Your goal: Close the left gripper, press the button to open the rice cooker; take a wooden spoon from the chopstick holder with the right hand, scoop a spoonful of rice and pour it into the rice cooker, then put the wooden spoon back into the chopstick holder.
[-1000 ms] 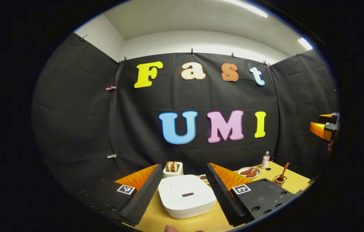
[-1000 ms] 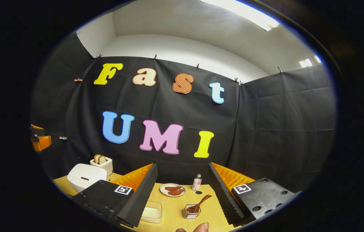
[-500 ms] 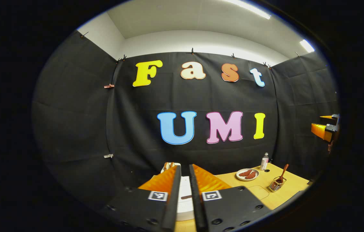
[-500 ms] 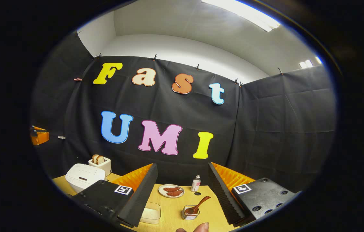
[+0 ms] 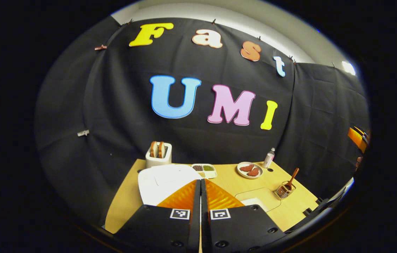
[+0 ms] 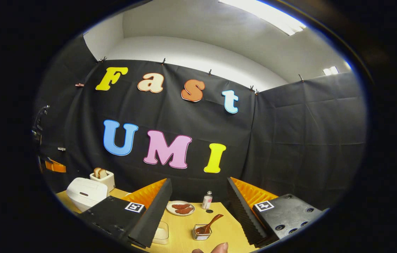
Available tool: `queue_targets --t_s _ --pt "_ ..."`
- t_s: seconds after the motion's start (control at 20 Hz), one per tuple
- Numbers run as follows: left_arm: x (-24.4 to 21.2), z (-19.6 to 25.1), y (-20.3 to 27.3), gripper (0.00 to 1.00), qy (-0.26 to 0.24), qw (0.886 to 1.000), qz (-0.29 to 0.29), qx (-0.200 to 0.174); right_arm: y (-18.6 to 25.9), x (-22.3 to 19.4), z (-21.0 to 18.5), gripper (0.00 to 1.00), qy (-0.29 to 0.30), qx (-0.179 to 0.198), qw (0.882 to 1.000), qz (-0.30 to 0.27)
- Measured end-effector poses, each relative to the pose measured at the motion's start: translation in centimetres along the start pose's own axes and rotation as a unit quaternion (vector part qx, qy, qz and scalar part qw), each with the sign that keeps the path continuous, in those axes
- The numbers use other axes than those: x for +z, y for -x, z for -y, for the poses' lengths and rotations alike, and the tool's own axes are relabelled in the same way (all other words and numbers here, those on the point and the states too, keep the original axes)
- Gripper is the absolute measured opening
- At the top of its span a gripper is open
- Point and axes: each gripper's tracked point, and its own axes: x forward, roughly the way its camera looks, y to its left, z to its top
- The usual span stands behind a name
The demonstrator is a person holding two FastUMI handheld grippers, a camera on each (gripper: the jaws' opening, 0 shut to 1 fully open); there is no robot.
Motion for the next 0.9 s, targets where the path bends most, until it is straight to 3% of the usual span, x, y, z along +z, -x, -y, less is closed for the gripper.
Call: queue_targets --t_s 0.4,0.9 --pt "-6.5 -2.7 -7.3 0.07 -0.024 0.993 -0.112 -0.005 1.3 -1.3 2.5 0.97 0.009 -0.044 0.999 -0.014" --pt "-10.8 -3.7 -10.2 0.07 -0.037 0.985 -0.169 -0.004 2.5 -2.1 4.4 0.97 0.016 -0.081 0.996 -0.031"
